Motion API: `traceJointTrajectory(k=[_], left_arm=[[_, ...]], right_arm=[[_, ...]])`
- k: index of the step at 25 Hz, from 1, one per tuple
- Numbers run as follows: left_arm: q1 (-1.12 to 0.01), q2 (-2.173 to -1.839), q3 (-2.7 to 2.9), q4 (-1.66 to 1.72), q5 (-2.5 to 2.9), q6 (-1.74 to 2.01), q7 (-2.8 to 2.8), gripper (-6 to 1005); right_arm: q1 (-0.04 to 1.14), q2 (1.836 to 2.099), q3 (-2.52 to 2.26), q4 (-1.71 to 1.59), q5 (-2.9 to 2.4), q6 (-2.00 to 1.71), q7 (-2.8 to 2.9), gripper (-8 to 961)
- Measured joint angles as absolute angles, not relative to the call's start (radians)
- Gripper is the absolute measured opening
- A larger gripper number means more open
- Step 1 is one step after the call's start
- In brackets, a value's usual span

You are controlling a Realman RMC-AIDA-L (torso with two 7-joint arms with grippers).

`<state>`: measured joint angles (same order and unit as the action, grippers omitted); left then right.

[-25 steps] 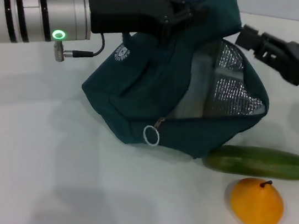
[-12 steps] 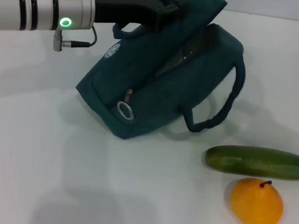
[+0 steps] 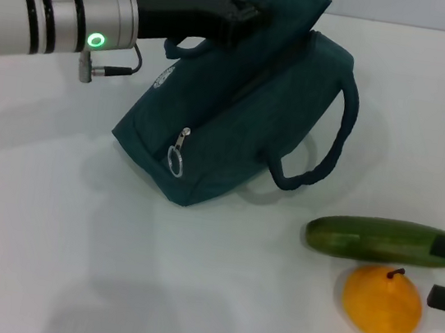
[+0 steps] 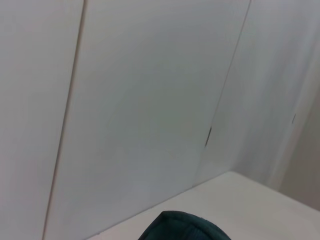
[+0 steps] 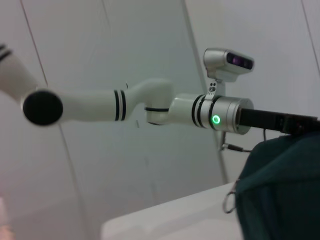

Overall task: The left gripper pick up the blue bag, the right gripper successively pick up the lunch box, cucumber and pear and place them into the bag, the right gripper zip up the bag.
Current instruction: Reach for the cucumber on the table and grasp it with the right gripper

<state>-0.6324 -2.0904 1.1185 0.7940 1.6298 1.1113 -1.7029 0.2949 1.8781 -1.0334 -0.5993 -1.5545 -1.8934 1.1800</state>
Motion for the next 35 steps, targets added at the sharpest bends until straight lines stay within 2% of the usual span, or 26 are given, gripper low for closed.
traceJointTrajectory(k=[5, 13, 18, 27, 33, 35], left_arm=[[-0.638, -2.09, 1.116, 0.759, 1.581, 1.11, -1.662, 46], [-0.638, -2.091, 1.118, 0.756, 1.58, 1.102, -1.649, 46], [-0.641, -2.091, 1.12, 0.744, 1.574, 1.089, -1.637, 46], [-0.64, -2.091, 1.126, 0.744, 1.567, 1.083, -1.631, 46], [-0.641, -2.089, 1.126, 0.744, 1.568, 1.083, -1.631, 46], [-0.641, -2.089, 1.126, 0.744, 1.568, 1.083, -1.631, 46]], right_arm=[[0.232, 1.918, -0.97, -0.577, -1.559, -1.859, 0.996, 574], [0.225, 1.95, -0.915, -0.447, -1.554, -1.832, 0.789, 575], [0.235, 1.974, -0.694, -0.454, -1.561, -1.727, 0.954, 575], [0.296, 1.956, -0.713, -0.837, -1.735, -1.571, 1.502, 568], [0.473, 1.912, -0.763, -0.975, -2.072, -1.632, 1.823, 585], [0.523, 1.902, -0.814, -0.997, -2.149, -1.658, 1.885, 657]])
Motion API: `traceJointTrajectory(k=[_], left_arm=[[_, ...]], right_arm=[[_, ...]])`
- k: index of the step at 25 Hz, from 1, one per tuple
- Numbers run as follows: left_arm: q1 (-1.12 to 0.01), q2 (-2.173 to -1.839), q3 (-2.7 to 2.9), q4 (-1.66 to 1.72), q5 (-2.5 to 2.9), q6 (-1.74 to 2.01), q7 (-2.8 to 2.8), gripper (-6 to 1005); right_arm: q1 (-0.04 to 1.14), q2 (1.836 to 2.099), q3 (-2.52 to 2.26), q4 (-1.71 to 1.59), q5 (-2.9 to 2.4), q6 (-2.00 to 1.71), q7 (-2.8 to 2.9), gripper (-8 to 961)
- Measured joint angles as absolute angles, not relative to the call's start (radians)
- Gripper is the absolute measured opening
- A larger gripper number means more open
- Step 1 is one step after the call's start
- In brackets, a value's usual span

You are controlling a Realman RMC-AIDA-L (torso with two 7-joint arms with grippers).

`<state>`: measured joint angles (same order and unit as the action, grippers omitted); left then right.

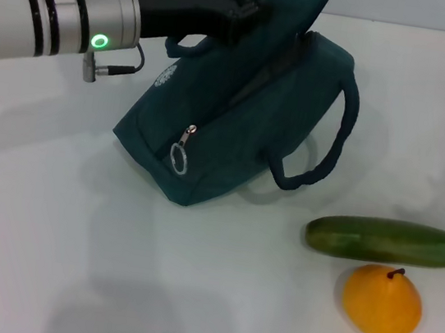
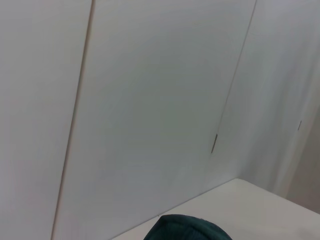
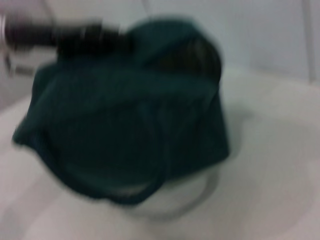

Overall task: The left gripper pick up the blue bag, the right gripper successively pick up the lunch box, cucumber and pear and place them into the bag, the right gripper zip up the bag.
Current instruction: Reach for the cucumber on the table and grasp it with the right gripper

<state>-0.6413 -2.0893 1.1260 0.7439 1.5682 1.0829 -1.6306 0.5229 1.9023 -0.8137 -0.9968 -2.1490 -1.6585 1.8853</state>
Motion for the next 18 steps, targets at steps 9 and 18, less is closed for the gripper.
traceJointTrajectory(k=[9, 18], left_arm=[[-0.641, -2.089, 1.126, 0.744, 1.568, 1.078, -1.621, 46], [-0.644, -2.091, 1.122, 0.737, 1.566, 1.069, -1.595, 46]], right_arm=[[0.619, 1.926, -1.02, -1.151, -2.358, -1.695, 1.993, 888], [0.679, 1.999, -1.121, -1.152, -2.54, -1.69, 2.026, 887]])
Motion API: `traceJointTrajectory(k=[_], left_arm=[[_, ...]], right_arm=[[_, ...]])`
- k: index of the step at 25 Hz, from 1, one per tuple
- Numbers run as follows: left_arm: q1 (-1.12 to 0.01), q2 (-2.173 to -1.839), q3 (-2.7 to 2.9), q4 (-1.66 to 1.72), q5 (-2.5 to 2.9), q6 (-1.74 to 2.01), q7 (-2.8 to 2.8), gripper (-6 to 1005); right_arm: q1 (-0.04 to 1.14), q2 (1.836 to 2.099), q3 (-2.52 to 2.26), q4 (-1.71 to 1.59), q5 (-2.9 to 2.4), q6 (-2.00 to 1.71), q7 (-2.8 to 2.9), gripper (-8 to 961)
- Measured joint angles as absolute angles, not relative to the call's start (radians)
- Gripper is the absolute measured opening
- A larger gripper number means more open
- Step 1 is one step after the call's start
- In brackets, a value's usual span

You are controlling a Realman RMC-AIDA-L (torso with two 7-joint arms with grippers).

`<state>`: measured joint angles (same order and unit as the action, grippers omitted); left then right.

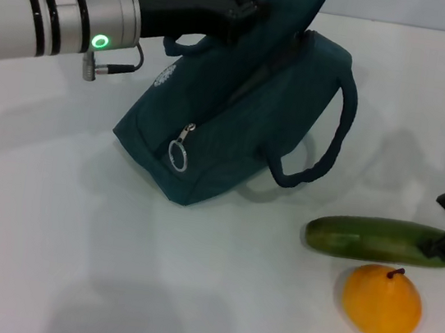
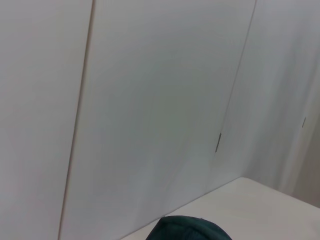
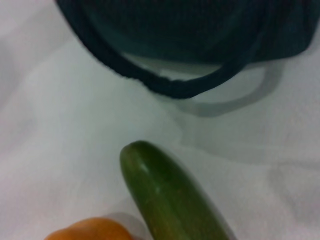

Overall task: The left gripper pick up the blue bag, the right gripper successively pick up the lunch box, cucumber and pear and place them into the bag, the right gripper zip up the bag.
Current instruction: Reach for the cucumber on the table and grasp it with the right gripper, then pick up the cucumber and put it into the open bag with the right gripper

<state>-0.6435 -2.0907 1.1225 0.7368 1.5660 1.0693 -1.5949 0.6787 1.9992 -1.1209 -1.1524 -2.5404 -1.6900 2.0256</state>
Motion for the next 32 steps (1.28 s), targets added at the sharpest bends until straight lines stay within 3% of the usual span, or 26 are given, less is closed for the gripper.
traceJointTrajectory(k=[21, 26, 32], left_arm=[[-0.652, -2.089, 1.124, 0.736, 1.566, 1.069, -1.589, 46], [-0.648, -2.089, 1.124, 0.736, 1.564, 1.072, -1.589, 46], [-0.644, -2.089, 1.121, 0.737, 1.564, 1.075, -1.589, 45]], right_arm=[[0.73, 2.015, -1.321, -1.08, -2.595, -1.607, 2.069, 884], [0.731, 2.015, -1.318, -1.077, -2.592, -1.607, 2.075, 817], [0.727, 2.015, -1.297, -1.078, -2.587, -1.607, 2.088, 666]])
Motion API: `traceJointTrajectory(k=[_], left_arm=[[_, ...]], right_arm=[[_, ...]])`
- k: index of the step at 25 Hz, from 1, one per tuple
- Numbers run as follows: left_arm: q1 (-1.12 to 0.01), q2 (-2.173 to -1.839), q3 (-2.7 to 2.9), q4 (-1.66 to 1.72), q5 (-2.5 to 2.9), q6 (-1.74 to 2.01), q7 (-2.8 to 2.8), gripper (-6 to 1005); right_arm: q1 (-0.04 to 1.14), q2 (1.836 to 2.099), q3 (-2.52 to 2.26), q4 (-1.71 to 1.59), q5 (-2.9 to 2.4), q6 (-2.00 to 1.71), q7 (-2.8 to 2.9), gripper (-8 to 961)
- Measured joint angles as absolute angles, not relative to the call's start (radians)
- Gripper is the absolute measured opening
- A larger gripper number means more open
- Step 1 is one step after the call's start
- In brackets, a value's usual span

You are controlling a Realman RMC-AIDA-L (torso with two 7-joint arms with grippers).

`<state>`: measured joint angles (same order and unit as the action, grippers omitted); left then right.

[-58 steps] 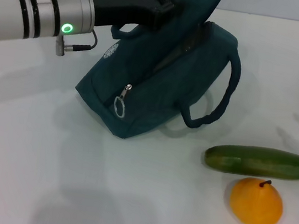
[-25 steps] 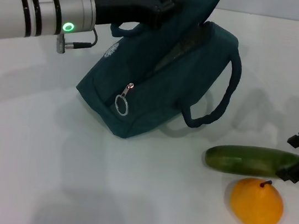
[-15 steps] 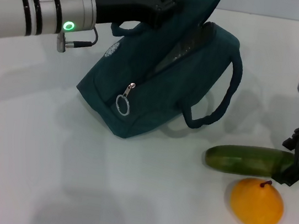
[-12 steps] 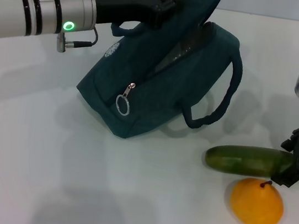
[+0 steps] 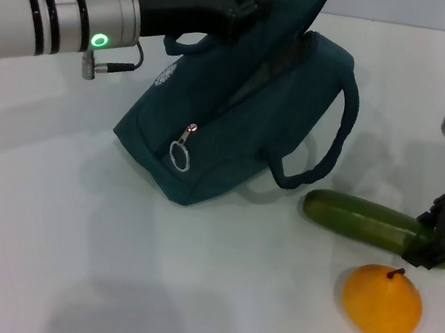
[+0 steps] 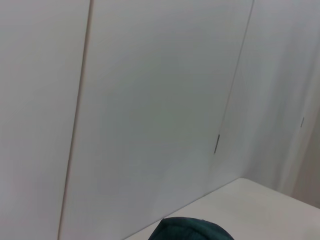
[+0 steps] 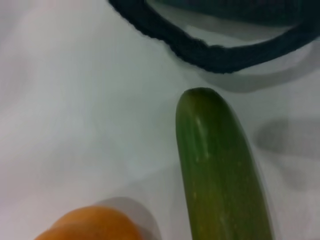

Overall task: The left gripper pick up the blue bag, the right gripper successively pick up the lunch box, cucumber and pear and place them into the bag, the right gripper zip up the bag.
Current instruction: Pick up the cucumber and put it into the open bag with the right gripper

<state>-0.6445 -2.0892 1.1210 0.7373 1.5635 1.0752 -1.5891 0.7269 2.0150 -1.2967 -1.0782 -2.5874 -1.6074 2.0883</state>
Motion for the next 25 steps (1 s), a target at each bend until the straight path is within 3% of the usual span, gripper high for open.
traceJointTrajectory(k=[2, 16, 25], left_arm=[[-0.644, -2.089, 1.121, 0.737, 1.563, 1.076, -1.589, 45], [-0.615, -2.088, 1.117, 0.745, 1.532, 1.081, -1.563, 45], [-0.607, -2.09, 1.123, 0.746, 1.516, 1.121, -1.551, 45]], right_arm=[[0.72, 2.015, -1.262, -1.083, -2.586, -1.61, 2.09, 616], [0.453, 2.017, -0.827, -1.219, -2.304, -1.599, 2.092, 611], [0.362, 2.016, -0.687, -1.18, -1.981, -1.632, 1.941, 612]])
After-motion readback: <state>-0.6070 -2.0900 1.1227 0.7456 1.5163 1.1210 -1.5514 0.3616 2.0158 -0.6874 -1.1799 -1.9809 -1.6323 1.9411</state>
